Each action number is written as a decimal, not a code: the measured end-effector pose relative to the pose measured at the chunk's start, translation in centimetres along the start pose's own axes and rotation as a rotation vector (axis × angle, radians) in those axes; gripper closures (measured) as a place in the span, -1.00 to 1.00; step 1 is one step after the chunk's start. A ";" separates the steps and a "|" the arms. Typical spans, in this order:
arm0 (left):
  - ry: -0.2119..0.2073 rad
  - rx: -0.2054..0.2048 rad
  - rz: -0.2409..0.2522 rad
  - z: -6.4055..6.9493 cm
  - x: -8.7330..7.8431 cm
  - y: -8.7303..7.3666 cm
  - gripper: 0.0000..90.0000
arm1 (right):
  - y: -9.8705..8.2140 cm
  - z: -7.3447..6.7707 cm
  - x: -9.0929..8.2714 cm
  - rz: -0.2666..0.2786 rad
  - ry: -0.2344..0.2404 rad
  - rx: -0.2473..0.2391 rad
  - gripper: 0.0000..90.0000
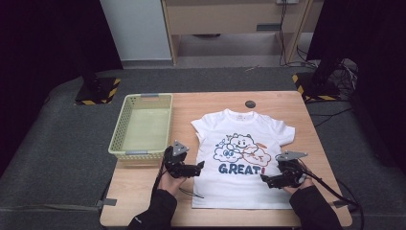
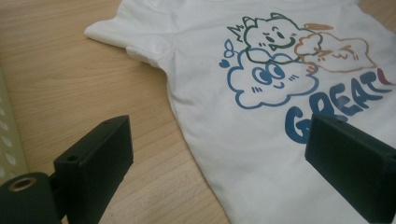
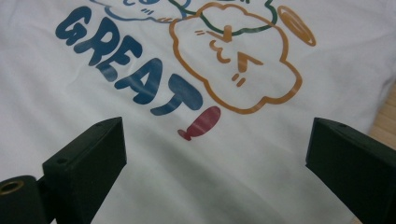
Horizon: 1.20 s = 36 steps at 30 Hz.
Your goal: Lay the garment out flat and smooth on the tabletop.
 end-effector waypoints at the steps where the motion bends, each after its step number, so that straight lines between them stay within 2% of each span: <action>1: 0.003 -0.002 0.001 -0.1 0.0 0.1 -0.84 | -0.1 -0.1 0.0 -0.004 0.002 -0.001 -0.89; 14: 0.031 -0.017 0.041 -0.9 0.8 2.5 -0.84 | -1.1 -1.1 0.3 -0.061 0.038 -0.052 -0.90; 22: 0.052 -0.028 0.072 -1.3 1.3 4.0 -0.84 | -1.6 -1.5 0.7 -0.094 0.044 -0.085 -0.91; 26: 0.065 -0.036 0.081 -1.7 1.3 4.4 -0.84 | -1.6 -1.6 0.7 -0.091 0.037 -0.099 -0.91; 29: 0.076 -0.045 0.086 -2.1 1.4 4.8 -0.84 | -1.8 -1.8 0.8 -0.085 0.022 -0.130 -0.92; 32: 0.082 -0.058 0.093 -2.3 1.6 5.1 -0.84 | -1.9 -1.8 0.8 -0.085 0.026 -0.134 -0.94; 36: 0.093 -0.053 0.086 -2.5 2.0 5.5 -0.84 | -2.0 -1.7 0.8 -0.080 0.034 -0.145 -0.94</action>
Point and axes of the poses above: each handheld gripper's, and its own axes: x roughly forward along the jaws, y roughly out of its top, z roughly to its right, the point moved 1 cm from there along x, roughly forward along the jaws, and after that the axes turned 5 degrees about -y, right-handed, at the moved point
